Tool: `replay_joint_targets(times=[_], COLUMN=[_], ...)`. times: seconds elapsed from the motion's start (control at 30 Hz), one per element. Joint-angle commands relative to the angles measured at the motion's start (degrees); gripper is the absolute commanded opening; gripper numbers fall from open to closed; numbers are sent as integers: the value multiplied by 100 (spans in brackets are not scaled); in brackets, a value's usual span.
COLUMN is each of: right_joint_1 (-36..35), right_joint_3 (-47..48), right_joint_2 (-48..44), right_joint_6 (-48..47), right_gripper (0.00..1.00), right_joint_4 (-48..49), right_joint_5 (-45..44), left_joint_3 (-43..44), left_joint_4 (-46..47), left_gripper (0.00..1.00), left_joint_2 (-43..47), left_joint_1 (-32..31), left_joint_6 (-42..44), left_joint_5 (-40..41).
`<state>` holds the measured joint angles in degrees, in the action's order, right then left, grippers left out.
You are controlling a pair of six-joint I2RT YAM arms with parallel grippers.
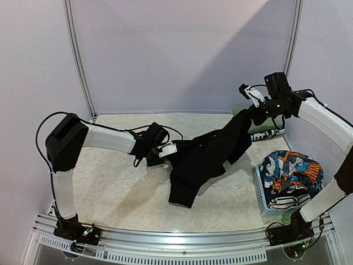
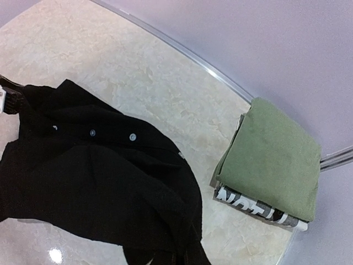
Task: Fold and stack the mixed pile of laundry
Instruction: Pick up the crumpled shirt from the center of the board, then flatten out the crumpled shirt at the center of the board.
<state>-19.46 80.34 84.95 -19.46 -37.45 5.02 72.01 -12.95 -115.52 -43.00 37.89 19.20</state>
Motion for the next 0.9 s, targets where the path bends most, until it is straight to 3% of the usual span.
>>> replay_joint_targets(times=[0.0,0.33,0.5,0.67,0.87], right_joint_1=[5,7,4,9,-12], right_joint_3=[735,2340,3011,3517,3167], right_joint_2=[39,-267,-396,-408,-879], right_joint_6=[31,-74,-237,-234,-144], right_gripper=[0,0,0,0,0], right_joint_4=[-103,-28,-171,-917,-1529], right_joint_5=[-92,-98,-6,1454,3170], left_joint_3=[111,1207,1740,2260,2287], left_joint_4=[-150,-2070,-2987,-3893,-4233], left_gripper=[0,0,0,0,0], left_joint_2=[1401,3904,4774,5129,5953], left_joint_1=[126,306,301,146,-199], left_joint_6=[-171,-467,-587,-745,-1328], left_joint_5=[954,2313,2392,2456,2324])
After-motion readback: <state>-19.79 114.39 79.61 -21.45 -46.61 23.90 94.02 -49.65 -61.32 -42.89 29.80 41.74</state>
